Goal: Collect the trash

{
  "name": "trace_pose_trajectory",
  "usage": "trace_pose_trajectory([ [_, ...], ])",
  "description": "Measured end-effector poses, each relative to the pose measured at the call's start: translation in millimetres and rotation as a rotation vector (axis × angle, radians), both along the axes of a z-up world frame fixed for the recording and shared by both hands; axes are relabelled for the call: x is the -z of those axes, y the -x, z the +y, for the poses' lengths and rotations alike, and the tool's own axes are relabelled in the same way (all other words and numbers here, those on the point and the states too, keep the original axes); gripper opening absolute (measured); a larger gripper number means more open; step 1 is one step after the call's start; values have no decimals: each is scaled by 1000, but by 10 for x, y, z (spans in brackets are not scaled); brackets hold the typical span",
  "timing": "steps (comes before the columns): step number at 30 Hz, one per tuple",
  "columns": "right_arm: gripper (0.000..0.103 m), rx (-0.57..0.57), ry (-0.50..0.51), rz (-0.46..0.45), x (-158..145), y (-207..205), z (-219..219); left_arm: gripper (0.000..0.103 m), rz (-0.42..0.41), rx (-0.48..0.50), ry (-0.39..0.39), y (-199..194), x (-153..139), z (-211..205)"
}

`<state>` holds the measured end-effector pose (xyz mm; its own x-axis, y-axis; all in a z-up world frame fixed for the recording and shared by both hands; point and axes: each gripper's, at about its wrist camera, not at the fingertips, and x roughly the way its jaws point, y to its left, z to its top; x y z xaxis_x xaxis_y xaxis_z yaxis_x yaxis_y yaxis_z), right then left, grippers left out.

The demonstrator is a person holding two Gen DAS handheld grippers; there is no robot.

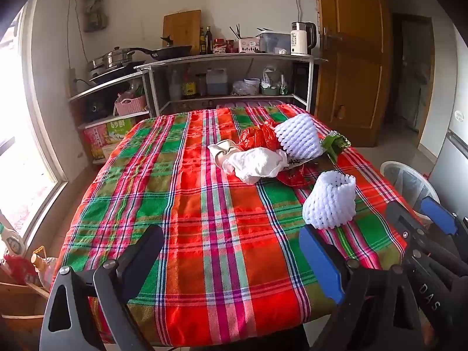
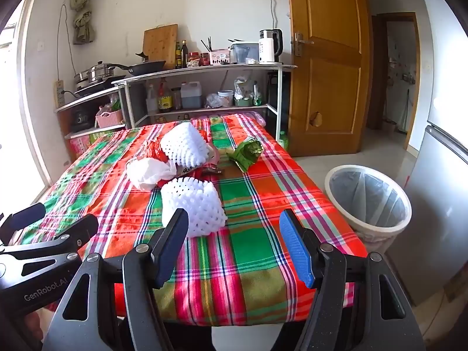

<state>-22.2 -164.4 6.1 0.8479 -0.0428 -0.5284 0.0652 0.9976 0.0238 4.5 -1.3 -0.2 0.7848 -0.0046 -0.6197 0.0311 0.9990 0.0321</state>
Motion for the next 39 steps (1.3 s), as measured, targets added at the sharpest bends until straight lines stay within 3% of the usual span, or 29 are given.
trace_pose_trajectory([
  [39, 65, -1, 3, 3, 38, -8, -12, 95, 3, 0, -5, 63, -34, 48],
])
